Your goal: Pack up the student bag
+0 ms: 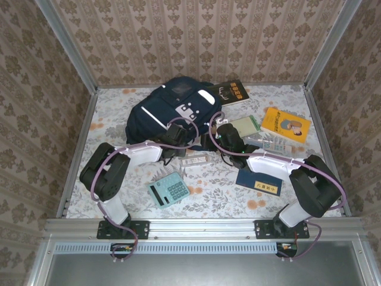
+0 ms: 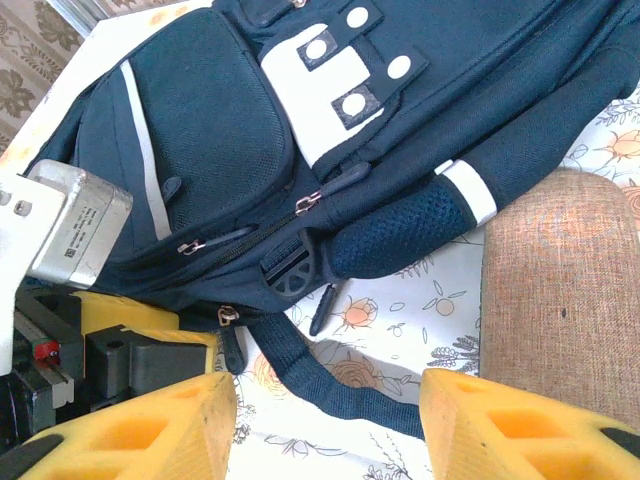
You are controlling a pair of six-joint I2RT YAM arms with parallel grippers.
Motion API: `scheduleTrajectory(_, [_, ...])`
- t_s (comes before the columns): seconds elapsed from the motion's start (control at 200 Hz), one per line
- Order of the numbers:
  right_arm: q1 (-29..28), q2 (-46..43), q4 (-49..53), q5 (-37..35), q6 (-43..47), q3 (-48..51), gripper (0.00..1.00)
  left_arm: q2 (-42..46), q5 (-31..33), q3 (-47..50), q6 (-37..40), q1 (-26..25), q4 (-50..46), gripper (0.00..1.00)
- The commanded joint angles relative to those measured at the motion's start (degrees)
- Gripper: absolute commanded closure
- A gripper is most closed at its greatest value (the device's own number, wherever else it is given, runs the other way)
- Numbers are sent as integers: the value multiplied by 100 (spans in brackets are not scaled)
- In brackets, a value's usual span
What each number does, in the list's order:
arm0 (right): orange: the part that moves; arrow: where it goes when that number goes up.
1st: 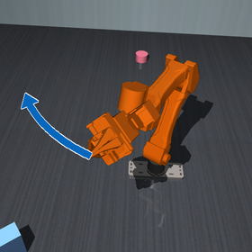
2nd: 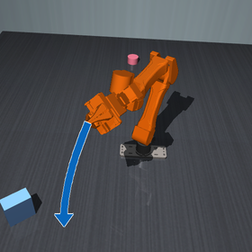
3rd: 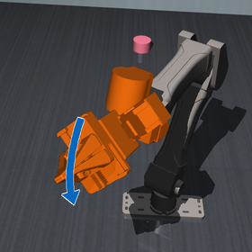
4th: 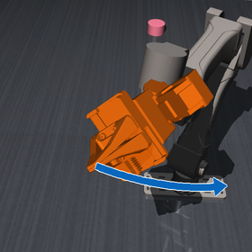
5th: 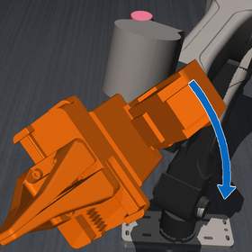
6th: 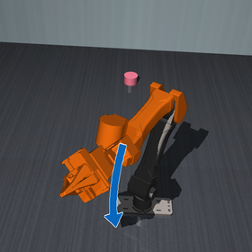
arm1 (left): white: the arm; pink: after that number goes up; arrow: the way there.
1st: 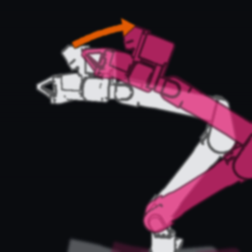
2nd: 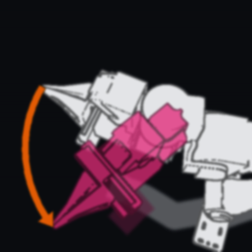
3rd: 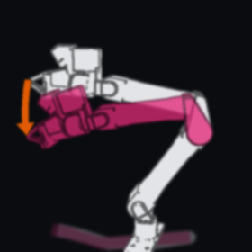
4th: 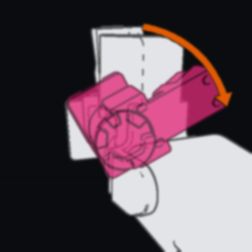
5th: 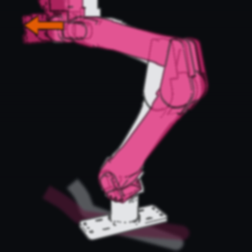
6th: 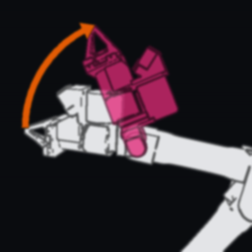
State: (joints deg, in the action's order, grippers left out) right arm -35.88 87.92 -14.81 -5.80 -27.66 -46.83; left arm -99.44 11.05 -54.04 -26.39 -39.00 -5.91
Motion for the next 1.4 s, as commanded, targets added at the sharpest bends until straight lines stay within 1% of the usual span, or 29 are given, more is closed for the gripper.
scheduleTrajectory(0.0, [15,77,18,43,-91,-54,47,-80,-83,-113,215,-93,87,57])
scheduleTrajectory(0.105, [19,90,13,63,-105,-63,47,-146,28,-168,162,-231,-56,57])
scheduleTrajectory(0.215, [19,101,13,71,-110,-63,47,-167,358,-161,70,-464,-89,57])
scheduleTrajectory(0.355, [19,107,4,101,-117,-63,47,-437,786,-406,-14,-640,-412,59])
scheduleTrajectory(0.61, [16,95,-4,122,-119,-63,47,-934,1191,-770,-192,-636,-796,63])
scheduleTrajectory(0.75, [11,98,-1,137,-130,-63,47,-1025,1366,-855,-266,-604,-945,65])
scheduleTrajectory(0.825, [11,96,-2,134,-130,-63,47,-1014,1324,-812,-290,-539,-888,67])
scheduleTrajectory(0.845, [8,94,1,143,-127,-62,47,-1016,1315,-805,-303,-524,-894,68])
scheduleTrajectory(0.905, [6,101,-8,153,-135,-61,47,-1025,1286,-787,-301,-486,-871,77])
scheduleTrajectory(0.975, [11,111,-16,167,-141,-65,47,-1034,1279,-771,-288,-460,-863,82])
scheduleTrajectory(1.025, [11,122,-18,176,-143,-68,47,-1025,1269,-754,-275,-447,-854,89])
scheduleTrajectory(1.065, [8,121,-18,183,-145,-72,47,-995,1277,-735,-278,-443,-850,93])
scheduleTrajectory(1.16, [6,139,-19,203,-143,-81,47,-867,1251,-644,-285,-447,-806,95])
scheduleTrajectory(1.195, [10,146,-14,211,-143,-81,47,-808,1251,-605,-288,-450,-797,100])
scheduleTrajectory(1.3, [2,185,-26,261,-165,-97,47,-572,1281,-488,-279,-458,-833,100])
scheduleTrajectory(1.395, [2,312,-24,486,-269,-186,47,-301,1328,-367,-258,-496,-888,100])
